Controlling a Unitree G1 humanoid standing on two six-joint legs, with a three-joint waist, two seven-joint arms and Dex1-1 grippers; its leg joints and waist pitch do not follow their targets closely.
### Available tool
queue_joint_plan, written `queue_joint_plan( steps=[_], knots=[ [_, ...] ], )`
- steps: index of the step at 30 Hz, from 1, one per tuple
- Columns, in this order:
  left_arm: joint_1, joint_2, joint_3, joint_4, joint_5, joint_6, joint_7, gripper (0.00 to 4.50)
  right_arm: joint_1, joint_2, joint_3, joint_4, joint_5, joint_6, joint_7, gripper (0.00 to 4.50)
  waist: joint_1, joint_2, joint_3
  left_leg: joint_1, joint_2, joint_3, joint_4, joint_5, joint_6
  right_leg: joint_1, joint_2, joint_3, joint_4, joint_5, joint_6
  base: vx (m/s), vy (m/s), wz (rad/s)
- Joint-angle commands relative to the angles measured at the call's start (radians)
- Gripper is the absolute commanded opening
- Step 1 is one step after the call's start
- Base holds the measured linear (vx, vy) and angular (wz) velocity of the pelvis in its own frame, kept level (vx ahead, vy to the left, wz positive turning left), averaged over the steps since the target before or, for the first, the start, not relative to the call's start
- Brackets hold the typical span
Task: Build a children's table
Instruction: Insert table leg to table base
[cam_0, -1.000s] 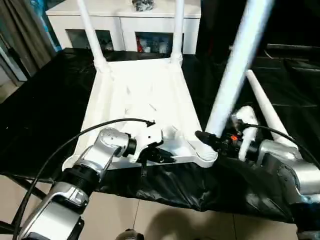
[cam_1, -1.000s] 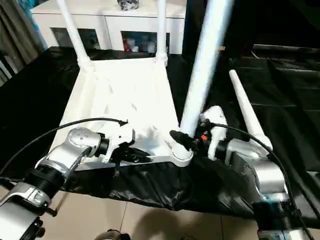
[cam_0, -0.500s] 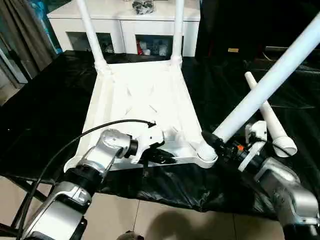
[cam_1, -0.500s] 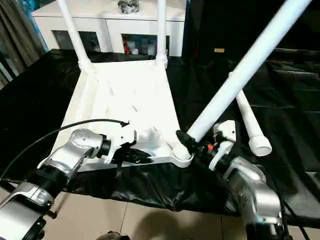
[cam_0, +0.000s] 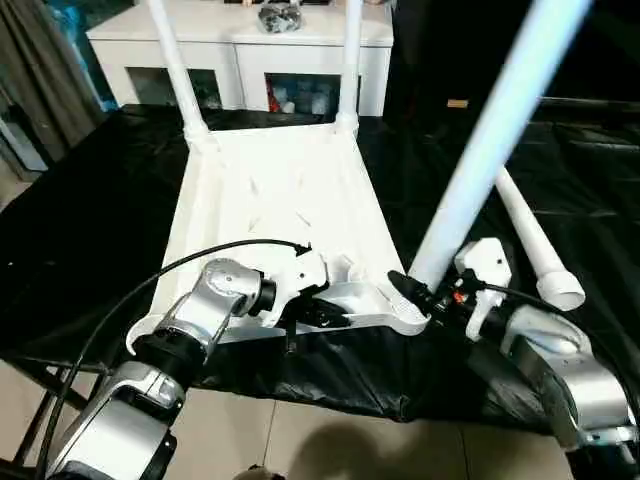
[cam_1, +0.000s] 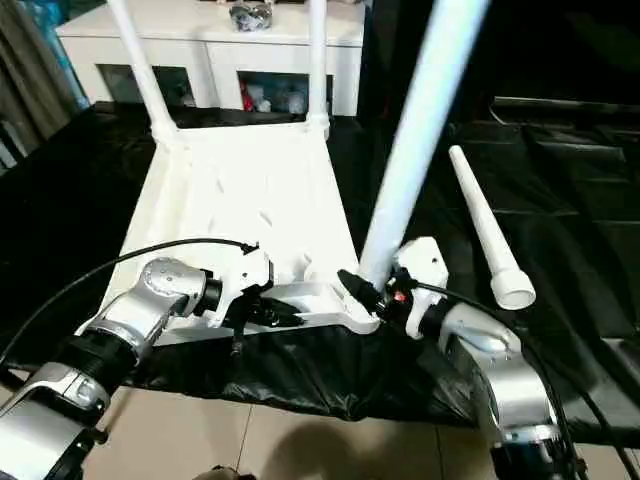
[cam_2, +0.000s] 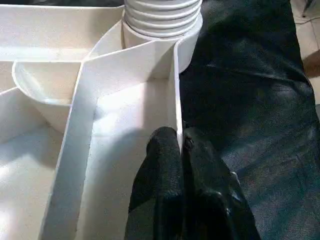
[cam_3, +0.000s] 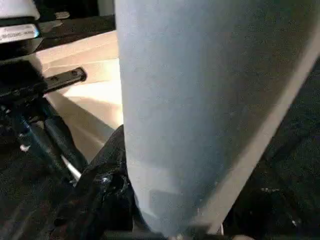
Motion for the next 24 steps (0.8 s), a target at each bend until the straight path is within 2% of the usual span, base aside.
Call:
queue_joint_plan(
  steps=[1,2,3,5,6,7,8,9,12,15,17,21,24],
  knots=[
    [-0.030,-0.006,0.010,-0.008,0.001,-0.020,-0.007,0.00,0.031,0.001,0.064,0.070,-0.016,0.049,0.040,1.89,-0.012,-0.010,-0.033,0.038,0.055,-0.049,-0.099,-0.615,-0.043,-0.008,-0.066,0.033,-0.099,-0.634,-0.113,0.000,0.000,0.00],
    [-0.030,-0.006,0.010,-0.008,0.001,-0.020,-0.007,0.00,0.031,0.001,0.064,0.070,-0.016,0.049,0.040,1.89,-0.012,-0.010,-0.032,0.040,0.055,-0.048,-0.098,-0.615,-0.042,-0.010,-0.067,0.033,-0.102,-0.642,-0.112,0.000,0.000,0.00],
    [-0.034,-0.001,0.009,-0.007,0.000,-0.029,-0.026,0.00,0.016,-0.001,0.064,0.093,-0.010,0.045,0.068,1.89,-0.012,-0.007,-0.026,0.042,0.054,-0.049,-0.098,-0.616,-0.039,-0.014,-0.068,0.033,-0.105,-0.662,-0.110,0.000,0.000,0.00],
    [-0.035,0.002,0.007,-0.007,-0.002,-0.038,-0.044,0.00,0.005,-0.007,0.067,0.108,-0.001,0.044,0.094,1.89,-0.015,-0.010,-0.027,0.039,0.055,-0.051,-0.100,-0.620,-0.039,-0.010,-0.068,0.031,-0.105,-0.676,-0.102,0.000,0.000,0.00],
    [-0.035,0.006,0.006,-0.010,-0.003,-0.040,-0.052,0.00,0.002,-0.010,0.070,0.113,-0.001,0.043,0.103,1.89,-0.015,-0.003,-0.020,0.041,0.054,-0.052,-0.101,-0.629,-0.040,-0.014,-0.068,0.031,-0.107,-0.681,-0.099,0.000,0.000,0.00],
    [-0.035,0.007,0.005,-0.010,-0.003,-0.041,-0.055,0.00,0.000,-0.013,0.072,0.115,-0.001,0.043,0.109,1.89,-0.017,-0.009,-0.021,0.043,0.054,-0.051,-0.101,-0.633,-0.040,-0.014,-0.066,0.031,-0.110,-0.686,-0.097,0.000,0.000,0.00],
    [-0.035,0.015,0.001,-0.013,-0.003,-0.048,-0.074,0.00,-0.006,-0.022,0.077,0.123,0.007,0.040,0.139,1.89,-0.016,-0.009,-0.023,0.045,0.054,-0.050,-0.100,-0.628,-0.040,-0.015,-0.067,0.033,-0.109,-0.685,-0.097,0.000,0.000,0.00],
    [-0.035,0.020,-0.001,-0.015,-0.003,-0.054,-0.088,0.00,-0.009,-0.027,0.079,0.127,0.013,0.038,0.160,1.89,-0.016,-0.007,-0.017,0.043,0.055,-0.050,-0.103,-0.628,-0.036,-0.016,-0.066,0.034,-0.110,-0.682,-0.100,0.000,0.000,0.00],
    [-0.040,0.031,-0.008,-0.019,-0.002,-0.068,-0.121,0.00,-0.014,-0.044,0.094,0.143,0.017,0.034,0.213,1.89,-0.013,-0.011,-0.015,0.037,0.058,-0.049,-0.108,-0.605,-0.030,-0.012,-0.069,0.039,-0.105,-0.654,-0.115,0.000,0.000,0.00],
    [-0.046,0.041,-0.017,-0.024,0.005,-0.075,-0.145,0.00,-0.013,-0.054,0.111,0.143,0.012,0.030,0.244,1.89,-0.009,-0.010,-0.018,0.028,0.064,-0.047,-0.114,-0.556,-0.029,-0.002,-0.069,0.045,-0.092,-0.561,-0.152,0.000,0.000,0.00],
    [-0.050,0.043,-0.019,-0.022,0.007,-0.080,-0.154,0.00,-0.011,-0.061,0.125,0.139,0.003,0.015,0.265,1.89,-0.007,-0.012,-0.018,0.018,0.066,-0.040,-0.116,-0.498,-0.021,0.006,-0.066,0.049,-0.078,-0.434,-0.199,0.061,-0.014,-0.02],
    [-0.063,0.047,-0.022,-0.008,0.016,-0.096,-0.169,0.00,-0.005,-0.079,0.161,0.139,-0.029,-0.021,0.303,1.89,-0.003,-0.012,-0.016,0.019,0.067,-0.030,-0.114,-0.450,-0.004,0.010,-0.065,0.051,-0.072,-0.373,-0.239,0.028,-0.006,0.00],
    [-0.068,0.053,-0.021,0.003,0.022,-0.106,-0.176,0.00,-0.002,-0.080,0.168,0.139,-0.039,-0.034,0.312,1.89,-0.002,-0.014,-0.015,0.020,0.068,-0.028,-0.115,-0.439,0.000,0.011,-0.066,0.051,-0.073,-0.380,-0.242,0.000,0.000,0.00]
  ],
)
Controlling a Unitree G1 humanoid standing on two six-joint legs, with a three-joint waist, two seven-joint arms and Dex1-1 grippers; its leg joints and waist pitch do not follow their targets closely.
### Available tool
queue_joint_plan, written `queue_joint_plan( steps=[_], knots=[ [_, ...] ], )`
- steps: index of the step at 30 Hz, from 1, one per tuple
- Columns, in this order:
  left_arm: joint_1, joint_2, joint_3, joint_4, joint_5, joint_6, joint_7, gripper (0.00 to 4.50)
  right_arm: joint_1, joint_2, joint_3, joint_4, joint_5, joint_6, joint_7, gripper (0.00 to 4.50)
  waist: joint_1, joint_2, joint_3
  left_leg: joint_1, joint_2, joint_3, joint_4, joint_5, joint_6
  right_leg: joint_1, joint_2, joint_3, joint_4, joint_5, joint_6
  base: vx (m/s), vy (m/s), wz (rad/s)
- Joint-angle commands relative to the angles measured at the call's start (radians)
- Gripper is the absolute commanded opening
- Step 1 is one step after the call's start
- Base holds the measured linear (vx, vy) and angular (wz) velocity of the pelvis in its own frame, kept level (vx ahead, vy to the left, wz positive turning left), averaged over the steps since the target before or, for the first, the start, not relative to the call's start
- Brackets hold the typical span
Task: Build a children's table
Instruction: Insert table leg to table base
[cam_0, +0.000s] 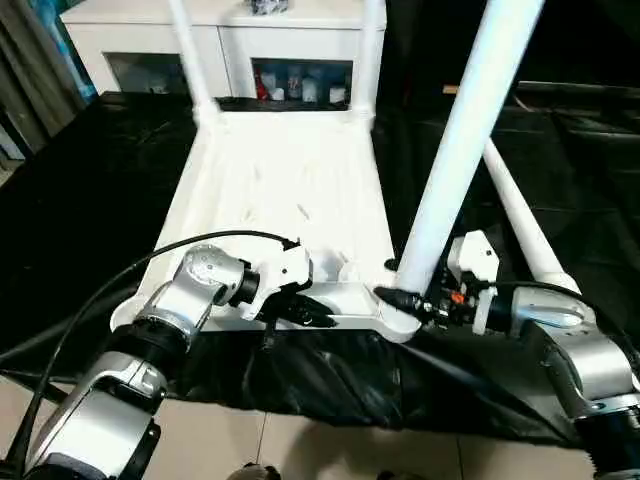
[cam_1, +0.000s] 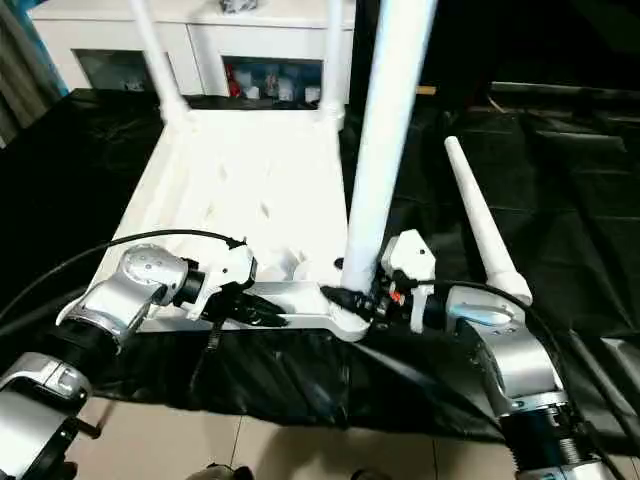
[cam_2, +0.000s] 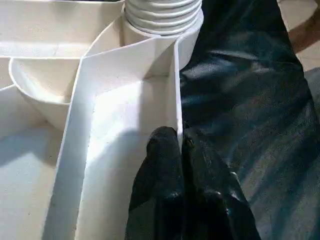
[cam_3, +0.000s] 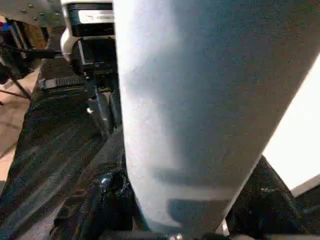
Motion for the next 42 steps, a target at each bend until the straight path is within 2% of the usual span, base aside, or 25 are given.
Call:
queue_joint_plan(
  steps=[1,8,10,11,12,13,15,17,18,19,20,21,22,23,25,26,27,30,32,34,40,41,42],
  knots=[
    [-0.034,-0.008,-0.021,0.003,0.015,-0.028,-0.026,0.00,0.064,0.006,0.115,0.077,-0.070,0.044,0.019,1.88,0.002,-0.002,-0.031,0.016,0.068,-0.033,-0.084,-0.438,0.002,0.014,-0.068,0.050,-0.075,-0.393,-0.232,0.000,0.000,0.00],
    [-0.042,-0.008,-0.011,0.025,0.020,-0.037,-0.017,0.00,0.064,0.020,0.109,0.079,-0.058,0.040,0.019,1.88,0.002,-0.003,-0.026,0.023,0.071,-0.040,-0.089,-0.500,-0.021,0.006,-0.072,0.052,-0.086,-0.507,-0.205,0.000,0.000,0.00],
    [-0.044,-0.017,0.006,0.032,0.017,-0.019,0.019,0.00,0.041,0.056,0.076,0.112,-0.054,0.047,-0.050,1.88,0.001,-0.007,-0.029,0.024,0.071,-0.041,-0.089,-0.503,-0.025,0.005,-0.074,0.052,-0.088,-0.527,-0.198,0.000,0.000,0.00],
    [-0.046,-0.023,0.016,0.031,0.016,-0.003,0.044,0.00,0.028,0.072,0.061,0.132,-0.065,0.041,-0.093,1.88,-0.002,-0.004,-0.026,0.023,0.070,-0.043,-0.091,-0.515,-0.032,0.001,-0.074,0.052,-0.088,-0.543,-0.195,0.000,0.000,0.00],
    [-0.047,-0.029,0.024,0.028,0.013,0.009,0.063,0.00,0.017,0.086,0.049,0.150,-0.077,0.031,-0.134,1.88,-0.005,-0.008,-0.027,0.024,0.070,-0.043,-0.090,-0.521,-0.037,0.000,-0.074,0.051,-0.088,-0.556,-0.190,0.000,0.000,0.00],
    [-0.048,-0.034,0.030,0.027,0.012,0.017,0.076,0.00,0.010,0.097,0.040,0.164,-0.087,0.021,-0.163,1.88,-0.008,-0.006,-0.024,0.026,0.068,-0.047,-0.090,-0.542,-0.045,-0.003,-0.075,0.049,-0.092,-0.600,-0.175,0.000,0.000,0.00],
    [-0.048,-0.059,0.058,0.005,-0.003,0.074,0.142,0.00,-0.018,0.139,0.000,0.207,-0.105,0.018,-0.278,1.88,-0.016,-0.012,-0.024,0.023,0.067,-0.053,-0.091,-0.551,-0.053,-0.004,-0.078,0.046,-0.096,-0.662,-0.147,0.000,0.000,0.00],
    [-0.043,-0.080,0.078,-0.023,-0.004,0.129,0.219,0.00,-0.036,0.177,-0.030,0.229,-0.103,0.037,-0.362,1.88,-0.022,-0.012,-0.025,0.018,0.066,-0.059,-0.092,-0.563,-0.057,0.000,-0.078,0.042,-0.097,-0.683,-0.128,0.000,0.000,0.00],
    [-0.040,-0.083,0.080,-0.032,-0.003,0.139,0.231,0.00,-0.039,0.184,-0.033,0.232,-0.106,0.041,-0.380,1.88,-0.023,-0.011,-0.025,0.017,0.066,-0.060,-0.093,-0.561,-0.058,0.000,-0.078,0.042,-0.098,-0.676,-0.126,0.000,0.000,0.00],
    [-0.032,-0.090,0.085,-0.056,-0.003,0.161,0.255,0.00,-0.045,0.198,-0.037,0.240,-0.116,0.053,-0.417,1.88,-0.026,-0.013,-0.028,0.014,0.066,-0.061,-0.094,-0.558,-0.058,0.002,-0.076,0.041,-0.098,-0.654,-0.125,0.000,0.000,0.00],
    [-0.025,-0.094,0.087,-0.076,-0.003,0.178,0.268,0.00,-0.048,0.204,-0.037,0.242,-0.122,0.061,-0.435,1.88,-0.027,-0.014,-0.030,0.006,0.066,-0.060,-0.096,-0.532,-0.056,0.006,-0.074,0.041,-0.093,-0.606,-0.133,0.000,0.000,0.00],
    [-0.023,-0.095,0.088,-0.081,-0.003,0.182,0.271,0.00,-0.048,0.206,-0.037,0.243,-0.124,0.063,-0.439,1.88,-0.027,-0.012,-0.034,0.006,0.065,-0.057,-0.095,-0.517,-0.054,0.007,-0.073,0.043,-0.091,-0.574,-0.140,0.000,0.000,0.00],
    [0.007,-0.113,0.093,-0.165,0.004,0.255,0.320,0.00,-0.066,0.235,-0.040,0.269,-0.140,0.091,-0.504,1.88,-0.027,-0.014,-0.035,0.010,0.066,-0.049,-0.093,-0.496,-0.049,0.001,-0.070,0.046,-0.090,-0.518,-0.159,0.000,0.000,0.00],
    [0.016,-0.119,0.094,-0.191,0.008,0.277,0.334,0.00,-0.072,0.244,-0.042,0.278,-0.146,0.099,-0.525,1.88,-0.030,-0.015,-0.032,0.006,0.067,-0.045,-0.094,-0.474,-0.042,0.003,-0.068,0.048,-0.083,-0.466,-0.186,0.000,0.000,0.00],
    [0.033,-0.133,0.094,-0.234,0.015,0.319,0.363,0.00,-0.082,0.259,-0.046,0.292,-0.145,0.114,-0.548,1.88,-0.036,-0.014,-0.035,0.009,0.064,-0.040,-0.088,-0.453,-0.033,0.003,-0.067,0.048,-0.082,-0.447,-0.198,0.000,0.000,0.00],
    [0.070,-0.156,0.078,-0.308,0.033,0.375,0.400,0.00,-0.095,0.284,-0.042,0.310,-0.147,0.133,-0.575,1.88,-0.039,-0.021,-0.033,0.002,0.064,-0.040,-0.088,-0.432,-0.023,0.009,-0.067,0.047,-0.080,-0.433,-0.204,0.000,0.000,0.00],
    [0.083,-0.163,0.070,-0.334,0.040,0.394,0.415,0.00,-0.100,0.294,-0.040,0.318,-0.149,0.139,-0.586,1.88,-0.039,-0.017,-0.034,0.001,0.063,-0.038,-0.087,-0.408,-0.014,0.009,-0.066,0.047,-0.080,-0.423,-0.202,0.000,0.000,0.00],
    [0.100,-0.170,0.045,-0.362,0.057,0.418,0.435,0.00,-0.112,0.316,-0.038,0.330,-0.156,0.140,-0.604,1.88,-0.044,-0.017,-0.038,0.002,0.060,-0.035,-0.084,-0.387,-0.008,0.010,-0.059,0.046,-0.079,-0.382,-0.204,0.000,0.000,0.00],
    [0.100,-0.171,0.041,-0.363,0.054,0.423,0.440,0.00,-0.119,0.326,-0.040,0.329,-0.155,0.149,-0.617,1.88,-0.045,-0.017,-0.041,0.007,0.060,-0.033,-0.081,-0.381,-0.006,0.010,-0.058,0.047,-0.076,-0.348,-0.216,0.000,0.000,0.00],
    [0.103,-0.167,0.039,-0.382,0.050,0.441,0.448,0.00,-0.128,0.335,-0.035,0.324,-0.164,0.161,-0.638,1.88,-0.045,-0.023,-0.039,0.005,0.058,-0.031,-0.080,-0.376,-0.002,0.010,-0.057,0.047,-0.076,-0.353,-0.217,0.000,0.000,0.00],
    [0.115,-0.163,0.038,-0.433,0.049,0.482,0.436,0.00,-0.142,0.353,-0.036,0.319,-0.157,0.171,-0.650,1.88,-0.049,-0.021,-0.036,0.008,0.059,-0.035,-0.082,-0.407,-0.011,0.006,-0.057,0.046,-0.082,-0.431,-0.193,0.000,0.000,0.00],
    [0.117,-0.162,0.037,-0.440,0.050,0.486,0.436,0.00,-0.144,0.356,-0.039,0.323,-0.156,0.169,-0.649,2.23,-0.051,-0.021,-0.038,0.008,0.059,-0.035,-0.082,-0.410,-0.015,0.006,-0.056,0.046,-0.081,-0.429,-0.190,0.000,0.000,0.00],
    [0.118,-0.162,0.038,-0.445,0.050,0.490,0.434,0.00,-0.149,0.359,-0.047,0.327,-0.151,0.166,-0.649,2.23,-0.052,-0.021,-0.038,0.008,0.059,-0.035,-0.081,-0.407,-0.015,0.006,-0.057,0.046,-0.081,-0.422,-0.191,0.000,0.000,0.00]
  ],
)
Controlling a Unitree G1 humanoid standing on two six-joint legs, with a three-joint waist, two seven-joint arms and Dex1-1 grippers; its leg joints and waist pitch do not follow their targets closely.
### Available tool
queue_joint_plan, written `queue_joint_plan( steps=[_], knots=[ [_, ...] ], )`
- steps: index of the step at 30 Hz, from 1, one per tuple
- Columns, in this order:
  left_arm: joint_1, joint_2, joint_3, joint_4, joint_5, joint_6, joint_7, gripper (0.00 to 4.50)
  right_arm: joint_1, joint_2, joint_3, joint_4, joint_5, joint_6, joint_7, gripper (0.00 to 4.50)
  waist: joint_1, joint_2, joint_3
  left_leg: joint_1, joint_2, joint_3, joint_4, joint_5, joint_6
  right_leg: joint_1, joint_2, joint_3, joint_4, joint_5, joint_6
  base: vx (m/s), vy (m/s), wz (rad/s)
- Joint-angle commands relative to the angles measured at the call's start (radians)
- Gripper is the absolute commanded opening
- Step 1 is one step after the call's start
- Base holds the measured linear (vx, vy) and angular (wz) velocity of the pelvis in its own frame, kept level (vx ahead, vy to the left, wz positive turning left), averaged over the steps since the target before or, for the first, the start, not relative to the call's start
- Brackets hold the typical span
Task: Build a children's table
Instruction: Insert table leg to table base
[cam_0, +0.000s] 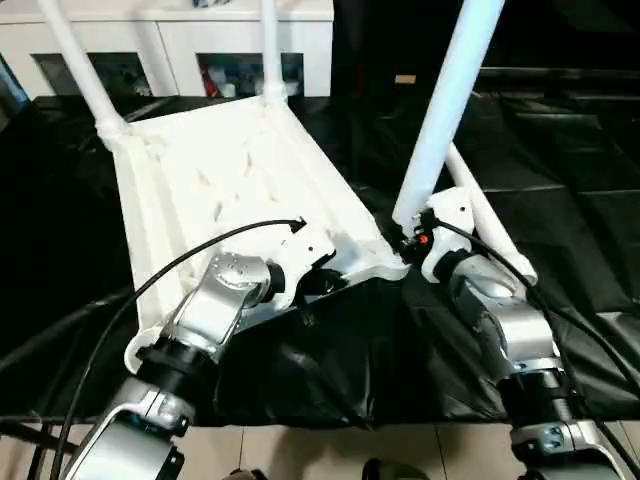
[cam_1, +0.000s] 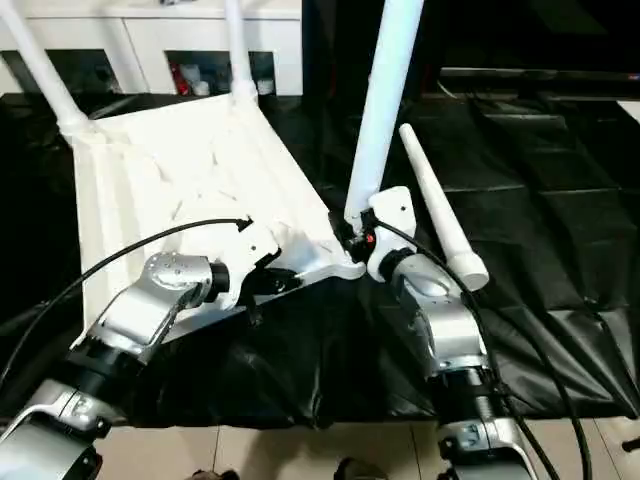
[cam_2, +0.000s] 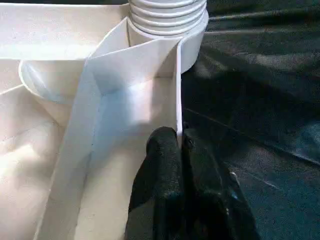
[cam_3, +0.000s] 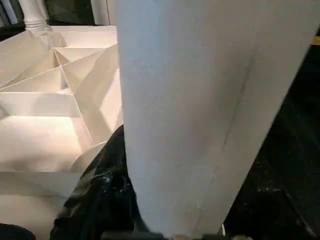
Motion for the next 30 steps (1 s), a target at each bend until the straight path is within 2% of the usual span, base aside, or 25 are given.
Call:
queue_joint_plan(
  steps=[1,3,4,5,6,7,9,10,11,12,14,15,16,17,19,20,21,22,23,24,28,30],
  knots=[
    [-0.002,-0.028,-0.050,-0.076,-0.036,-0.003,-0.045,0.00,0.035,0.035,0.044,0.136,-0.007,0.094,0.004,2.23,0.009,0.004,-0.042,0.006,0.058,-0.036,-0.080,-0.398,-0.003,0.027,-0.059,0.047,-0.076,-0.412,-0.186,0.000,0.000,0.00],
    [-0.002,-0.026,-0.050,-0.077,-0.038,-0.005,-0.050,0.00,0.031,0.035,0.041,0.139,-0.005,0.087,0.007,2.63,0.008,0.004,-0.046,0.006,0.057,-0.032,-0.076,-0.380,0.001,0.028,-0.057,0.048,-0.074,-0.368,-0.203,0.000,0.000,0.00],
    [-0.002,-0.025,-0.050,-0.077,-0.038,-0.005,-0.050,0.00,0.030,0.035,0.041,0.139,-0.005,0.086,0.008,2.65,0.008,0.004,-0.045,0.004,0.057,-0.033,-0.076,-0.370,0.003,0.030,-0.057,0.047,-0.071,-0.353,-0.208,0.000,0.000,0.00],
    [-0.003,-0.021,-0.051,-0.079,-0.041,-0.009,-0.057,0.00,0.026,0.034,0.034,0.136,0.003,0.081,0.014,2.69,0.012,0.010,-0.048,0.008,0.058,-0.030,-0.075,-0.355,0.007,0.029,-0.057,0.048,-0.070,-0.324,-0.220,0.000,0.000,0.00],
    [-0.003,-0.018,-0.053,-0.080,-0.044,-0.012,-0.065,0.00,0.023,0.033,0.030,0.133,0.008,0.077,0.020,2.81,0.012,0.008,-0.050,0.008,0.057,-0.028,-0.072,-0.344,0.009,0.030,-0.056,0.048,-0.068,-0.301,-0.227,0.000,0.000,0.00],
    [-0.004,-0.015,-0.054,-0.081,-0.046,-0.015,-0.070,0.00,0.021,0.031,0.029,0.132,0.009,0.075,0.024,2.96,0.015,0.006,-0.051,0.003,0.056,-0.028,-0.071,-0.304,0.019,0.036,-0.055,0.048,-0.061,-0.249,-0.239,0.000,0.000,0.00],
    [-0.006,-0.005,-0.057,-0.078,-0.052,-0.033,-0.091,0.00,0.015,0.020,0.024,0.125,0.014,0.056,0.044,3.12,0.017,0.010,-0.054,0.001,0.055,-0.026,-0.065,-0.253,0.040,0.042,-0.056,0.046,-0.052,-0.183,-0.261,0.000,0.000,0.00],
    [-0.006,-0.005,-0.057,-0.078,-0.052,-0.033,-0.091,0.00,0.015,0.020,0.024,0.125,0.014,0.056,0.044,3.17,0.017,0.010,-0.054,0.001,0.055,-0.026,-0.065,-0.253,0.040,0.042,-0.056,0.046,-0.052,-0.183,-0.261,0.000,0.000,0.00],
    [-0.009,0.003,-0.055,-0.068,-0.053,-0.056,-0.112,0.00,0.014,0.003,0.022,0.115,0.012,0.039,0.063,3.27,0.019,0.010,-0.057,-0.001,0.054,-0.024,-0.061,-0.218,0.055,0.047,-0.057,0.045,-0.048,-0.141,-0.281,0.000,0.000,0.00],
    [-0.009,0.003,-0.055,-0.068,-0.053,-0.056,-0.112,0.00,0.014,0.003,0.022,0.115,0.012,0.039,0.063,3.40,0.020,0.008,-0.059,-0.001,0.053,-0.023,-0.058,-0.203,0.061,0.049,-0.057,0.045,-0.046,-0.125,-0.285,0.000,0.000,0.00],
    [-0.012,0.010,-0.057,-0.061,-0.055,-0.076,-0.129,0.00,0.016,-0.005,0.018,0.106,0.020,0.040,0.079,3.52,0.026,0.008,-0.064,-0.004,0.052,-0.022,-0.049,-0.124,0.099,0.053,-0.056,0.044,-0.033,-0.031,-0.307,0.000,0.000,0.00],
    [-0.017,0.020,-0.051,-0.047,-0.065,-0.091,-0.156,0.00,0.023,-0.030,0.015,0.080,0.032,0.037,0.118,3.61,0.028,0.012,-0.063,-0.004,0.051,-0.021,-0.047,-0.114,0.115,0.052,-0.055,0.043,-0.032,-0.026,-0.312,0.000,0.000,0.00],
    [-0.017,0.020,-0.051,-0.047,-0.065,-0.091,-0.156,0.00,0.023,-0.030,0.015,0.080,0.032,0.037,0.118,3.61,0.028,0.012,-0.063,-0.004,0.051,-0.021,-0.047,-0.114,0.115,0.052,-0.055,0.043,-0.032,-0.026,-0.312,0.000,0.000,0.00],
    [-0.022,0.030,-0.050,-0.036,-0.073,-0.118,-0.187,0.00,0.040,-0.060,0.028,0.047,0.041,0.038,0.176,3.61,0.034,0.014,-0.064,0.001,0.053,-0.019,-0.045,-0.115,0.125,0.049,-0.053,0.043,-0.032,-0.027,-0.318,0.000,0.000,0.00],
    [-0.029,0.049,-0.056,-0.020,-0.088,-0.167,-0.249,0.00,0.073,-0.115,0.054,-0.005,0.050,0.041,0.268,3.61,0.041,0.019,-0.064,0.002,0.053,-0.020,-0.043,-0.119,0.129,0.050,-0.053,0.043,-0.029,-0.027,-0.321,0.000,0.000,0.00],
    [-0.031,0.053,-0.056,-0.017,-0.092,-0.172,-0.264,0.00,0.081,-0.127,0.059,-0.017,0.052,0.041,0.289,3.61,0.052,0.018,-0.065,0.003,0.056,-0.019,-0.039,-0.101,0.140,0.049,-0.052,0.044,-0.023,-0.004,-0.323,0.000,0.000,0.00],
    [-0.033,0.056,-0.056,-0.014,-0.095,-0.174,-0.276,0.00,0.089,-0.140,0.063,-0.031,0.055,0.042,0.307,3.61,0.052,0.018,-0.065,0.003,0.056,-0.019,-0.039,-0.101,0.140,0.049,-0.052,0.044,-0.023,-0.004,-0.323,0.000,0.000,0.00],
    [-0.033,0.056,-0.056,-0.014,-0.095,-0.174,-0.276,0.00,0.089,-0.140,0.063,-0.031,0.055,0.042,0.307,3.61,0.061,0.019,-0.064,0.003,0.058,-0.018,-0.038,-0.096,0.139,0.046,-0.055,0.045,-0.021,-0.005,-0.327,0.000,0.000,0.00],
    [-0.036,0.060,-0.058,-0.009,-0.097,-0.190,-0.290,0.00,0.100,-0.155,0.068,-0.048,0.062,0.042,0.335,3.61,0.062,0.022,-0.062,0.003,0.058,-0.018,-0.038,-0.105,0.137,0.046,-0.055,0.044,-0.023,-0.022,-0.327,0.000,0.000,0.00],
    [-0.039,0.065,-0.059,-0.001,-0.102,-0.199,-0.309,0.00,0.111,-0.173,0.073,-0.068,0.070,0.041,0.369,3.61,0.066,0.026,-0.061,0.005,0.060,-0.018,-0.039,-0.129,0.124,0.045,-0.056,0.044,-0.026,-0.059,-0.321,0.000,0.000,0.00],
    [-0.047,0.079,-0.068,0.026,-0.104,-0.232,-0.355,0.00,0.137,-0.216,0.084,-0.123,0.101,0.044,0.457,3.61,0.075,0.023,-0.058,0.005,0.058,-0.019,-0.041,-0.180,0.092,0.044,-0.058,0.046,-0.031,-0.132,-0.300,0.000,0.000,0.00],
    [-0.052,0.086,-0.074,0.042,-0.101,-0.254,-0.374,0.00,0.148,-0.236,0.090,-0.147,0.115,0.048,0.496,3.61,0.080,0.023,-0.059,0.005,0.058,-0.019,-0.040,-0.178,0.092,0.045,-0.056,0.046,-0.033,-0.138,-0.291,0.000,0.000,0.00]
  ],
)
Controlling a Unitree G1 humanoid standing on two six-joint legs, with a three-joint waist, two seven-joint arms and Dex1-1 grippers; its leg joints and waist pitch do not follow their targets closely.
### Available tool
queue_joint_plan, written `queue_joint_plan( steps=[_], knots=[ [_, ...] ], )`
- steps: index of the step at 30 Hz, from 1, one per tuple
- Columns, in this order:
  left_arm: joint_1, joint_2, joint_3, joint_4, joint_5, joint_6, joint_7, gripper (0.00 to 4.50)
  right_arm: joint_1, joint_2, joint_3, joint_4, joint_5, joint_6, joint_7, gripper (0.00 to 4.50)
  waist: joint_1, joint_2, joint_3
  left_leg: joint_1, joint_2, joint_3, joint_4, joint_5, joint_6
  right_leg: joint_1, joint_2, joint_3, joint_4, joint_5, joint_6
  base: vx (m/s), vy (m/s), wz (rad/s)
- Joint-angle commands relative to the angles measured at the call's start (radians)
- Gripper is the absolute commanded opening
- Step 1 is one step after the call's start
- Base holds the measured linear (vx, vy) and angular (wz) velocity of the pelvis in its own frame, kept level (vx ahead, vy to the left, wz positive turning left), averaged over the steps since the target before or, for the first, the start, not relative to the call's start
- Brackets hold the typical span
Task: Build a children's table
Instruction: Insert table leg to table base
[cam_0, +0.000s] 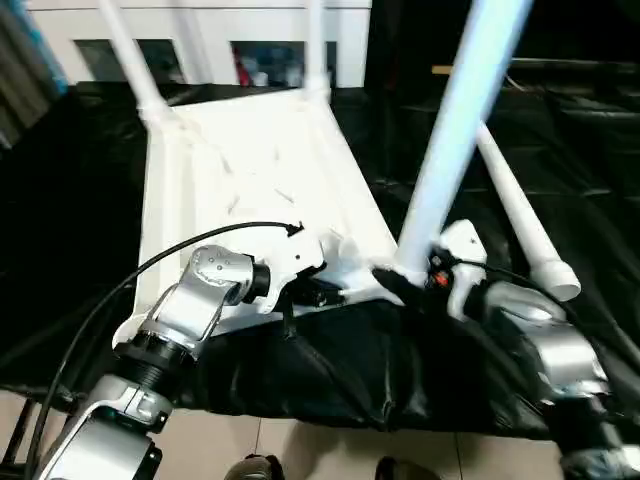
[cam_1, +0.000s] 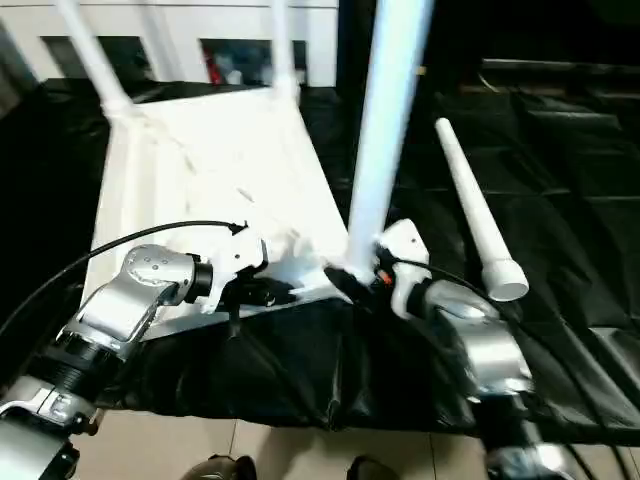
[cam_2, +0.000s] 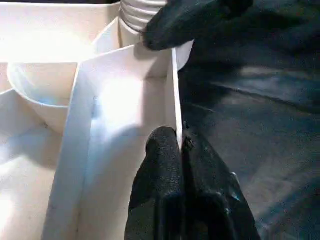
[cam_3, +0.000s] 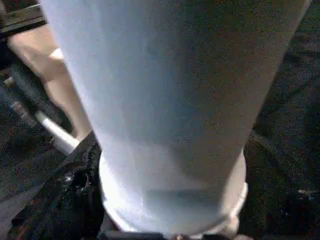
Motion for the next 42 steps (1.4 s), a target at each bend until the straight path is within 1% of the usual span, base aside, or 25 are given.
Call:
queue_joint_plan(
  steps=[1,2,4,7,10,11,12,15,16,18,24,27,29,30,31,32,33,34,35,36,37,38,39,40,42],
  knots=[
    [-0.032,-0.012,-0.045,0.000,-0.038,-0.073,-0.099,0.00,0.014,-0.026,0.053,-0.072,0.038,0.021,0.108,3.61,-0.001,-0.001,-0.073,0.020,0.055,-0.020,-0.061,-0.172,0.093,0.061,-0.055,0.045,-0.050,-0.136,-0.284,0.000,0.000,0.00],
    [-0.036,-0.010,-0.049,0.018,-0.037,-0.088,-0.116,0.00,0.022,-0.050,0.067,-0.088,0.042,0.033,0.144,3.61,0.001,-0.003,-0.072,0.021,0.056,-0.020,-0.060,-0.164,0.100,0.060,-0.053,0.044,-0.051,-0.131,-0.281,0.000,0.000,0.00],
    [-0.044,-0.008,-0.054,0.046,-0.037,-0.110,-0.142,0.00,0.029,-0.081,0.090,-0.097,0.032,0.037,0.183,3.61,0.007,-0.001,-0.075,0.025,0.057,-0.017,-0.057,-0.166,0.108,0.057,-0.054,0.045,-0.051,-0.130,-0.285,0.000,0.000,0.00],
    [-0.049,-0.006,-0.065,0.073,-0.031,-0.136,-0.165,0.00,0.033,-0.099,0.109,-0.098,0.020,0.032,0.210,3.61,0.017,0.001,-0.074,0.020,0.058,-0.020,-0.057,-0.164,0.105,0.057,-0.057,0.044,-0.050,-0.145,-0.282,0.000,0.000,0.00],
    [-0.049,-0.003,-0.069,0.084,-0.022,-0.151,-0.178,0.00,0.034,-0.102,0.114,-0.103,0.020,0.037,0.222,3.61,0.017,-0.002,-0.075,0.019,0.057,-0.021,-0.058,-0.180,0.092,0.059,-0.058,0.044,-0.051,-0.169,-0.276,0.000,0.000,0.00],
    [-0.049,-0.003,-0.069,0.084,-0.022,-0.151,-0.178,0.00,0.034,-0.102,0.114,-0.103,0.020,0.037,0.222,3.46,0.017,-0.001,-0.076,0.020,0.058,-0.021,-0.058,-0.175,0.092,0.059,-0.059,0.045,-0.051,-0.164,-0.277,0.000,0.000,0.00],
    [-0.050,-0.002,-0.070,0.087,-0.021,-0.156,-0.183,0.00,0.035,-0.104,0.115,-0.105,0.018,0.037,0.224,3.46,0.017,-0.001,-0.076,0.019,0.058,-0.021,-0.057,-0.169,0.093,0.058,-0.058,0.045,-0.050,-0.156,-0.278,0.000,0.000,0.00],
    [-0.052,0.002,-0.074,0.104,-0.017,-0.174,-0.191,0.00,0.037,-0.108,0.125,-0.107,0.012,0.035,0.231,3.10,0.018,-0.002,-0.076,0.018,0.058,-0.021,-0.055,-0.151,0.102,0.058,-0.057,0.044,-0.047,-0.134,-0.281,0.000,0.000,0.00],
    [-0.053,0.003,-0.075,0.109,-0.016,-0.180,-0.193,0.00,0.037,-0.109,0.126,-0.108,0.013,0.036,0.232,3.10,0.019,-0.001,-0.077,0.019,0.057,-0.021,-0.055,-0.147,0.106,0.059,-0.057,0.044,-0.046,-0.129,-0.282,0.000,0.000,0.00],
    [-0.061,0.005,-0.073,0.142,-0.013,-0.207,-0.204,0.00,0.039,-0.111,0.131,-0.112,0.017,0.044,0.242,2.94,0.019,-0.003,-0.076,0.018,0.056,-0.021,-0.054,-0.149,0.110,0.058,-0.057,0.043,-0.048,-0.137,-0.281,0.000,0.000,0.00],
    [-0.063,0.005,-0.069,0.162,-0.011,-0.217,-0.206,0.00,0.047,-0.101,0.135,-0.111,0.016,0.045,0.243,2.85,0.019,-0.003,-0.074,0.018,0.058,-0.022,-0.057,-0.169,0.100,0.058,-0.058,0.043,-0.050,-0.170,-0.275,0.000,0.000,0.00],
    [-0.069,-0.015,-0.041,0.175,-0.017,-0.182,-0.146,0.00,0.049,-0.059,0.114,-0.093,0.021,0.057,0.180,2.83,0.018,-0.003,-0.072,0.020,0.059,-0.022,-0.059,-0.190,0.089,0.055,-0.059,0.044,-0.053,-0.201,-0.270,0.000,0.000,0.00],
    [-0.076,-0.030,-0.026,0.185,-0.018,-0.164,-0.104,0.00,0.044,-0.035,0.101,-0.074,0.011,0.055,0.130,2.83,0.014,-0.003,-0.067,0.020,0.057,-0.023,-0.064,-0.230,0.065,0.054,-0.060,0.044,-0.061,-0.266,-0.256,0.000,0.000,0.00],
    [-0.088,-0.048,-0.012,0.197,-0.011,-0.149,-0.048,0.00,0.030,0.008,0.080,-0.030,-0.017,0.043,0.032,2.83,0.013,-0.005,-0.066,0.021,0.056,-0.024,-0.065,-0.242,0.058,0.055,-0.061,0.043,-0.063,-0.290,-0.249,0.000,0.000,0.00],
    [-0.095,-0.060,-0.005,0.204,-0.002,-0.137,-0.007,0.00,0.021,0.034,0.065,-0.002,-0.030,0.037,-0.028,2.83,0.009,-0.006,-0.064,0.024,0.055,-0.025,-0.067,-0.265,0.042,0.050,-0.062,0.045,-0.069,-0.332,-0.237,0.000,0.000,0.00],
    [-0.104,-0.078,0.004,0.213,0.003,-0.124,0.037,0.00,0.009,0.070,0.044,0.035,-0.041,0.030,-0.102,2.82,0.004,-0.005,-0.059,0.026,0.053,-0.028,-0.071,-0.296,0.024,0.049,-0.062,0.042,-0.076,-0.396,-0.218,0.000,0.000,0.00],
    [-0.112,-0.105,0.016,0.217,0.006,-0.097,0.095,0.00,-0.007,0.121,0.015,0.087,-0.051,0.020,-0.202,2.82,-0.003,-0.005,-0.059,0.027,0.052,-0.031,-0.072,-0.319,0.007,0.048,-0.065,0.042,-0.078,-0.437,-0.203,0.000,0.000,0.00],
    [-0.113,-0.110,0.018,0.217,0.006,-0.092,0.104,0.00,-0.010,0.130,0.010,0.095,-0.052,0.019,-0.218,2.82,-0.010,-0.005,-0.056,0.028,0.051,-0.032,-0.075,-0.334,0.000,0.046,-0.065,0.041,-0.082,-0.458,-0.198,0.000,0.000,0.00],
    [-0.114,-0.124,0.024,0.215,0.006,-0.078,0.128,0.00,-0.018,0.153,-0.004,0.118,-0.054,0.017,-0.261,2.81,-0.018,-0.009,-0.058,0.026,0.050,-0.038,-0.076,-0.345,-0.008,0.052,-0.065,0.038,-0.083,-0.482,-0.183,0.000,0.000,0.00],
    [-0.114,-0.140,0.026,0.213,0.010,-0.068,0.153,0.00,-0.024,0.177,-0.013,0.138,-0.057,0.007,-0.301,2.81,-0.022,-0.009,-0.059,0.022,0.049,-0.037,-0.077,-0.332,0.001,0.054,-0.064,0.039,-0.085,-0.463,-0.174,0.000,0.000,0.00],
    [-0.114,-0.140,0.026,0.213,0.010,-0.068,0.153,0.00,-0.024,0.177,-0.013,0.138,-0.057,0.007,-0.301,2.81,-0.024,-0.008,-0.061,0.025,0.050,-0.035,-0.077,-0.327,0.005,0.050,-0.063,0.041,-0.086,-0.446,-0.177,0.000,0.000,0.00],
    [-0.109,-0.171,0.029,0.204,0.013,-0.050,0.188,0.00,-0.036,0.219,-0.031,0.171,-0.064,-0.008,-0.368,2.81,-0.030,-0.008,-0.062,0.024,0.049,-0.032,-0.074,-0.319,0.012,0.049,-0.061,0.043,-0.083,-0.407,-0.190,0.000,0.000,0.00],
    [-0.109,-0.173,0.029,0.204,0.013,-0.049,0.191,0.00,-0.037,0.222,-0.032,0.173,-0.064,-0.009,-0.372,2.81,-0.031,-0.007,-0.063,0.023,0.049,-0.032,-0.074,-0.314,0.016,0.050,-0.062,0.043,-0.082,-0.392,-0.197,0.000,0.000,0.00],
    [-0.099,-0.205,0.024,0.192,0.016,-0.037,0.220,0.00,-0.051,0.260,-0.042,0.205,-0.078,-0.035,-0.436,2.81,-0.032,-0.009,-0.063,0.020,0.048,-0.031,-0.073,-0.299,0.023,0.052,-0.061,0.043,-0.080,-0.371,-0.202,0.000,0.000,0.00],
    [-0.089,-0.226,0.021,0.183,0.010,-0.027,0.231,0.00,-0.061,0.284,-0.045,0.224,-0.088,-0.047,-0.472,2.81,-0.033,-0.008,-0.065,0.023,0.046,-0.028,-0.071,-0.282,0.034,0.053,-0.060,0.042,-0.079,-0.360,-0.209,0.000,0.000,0.00]
  ],
)
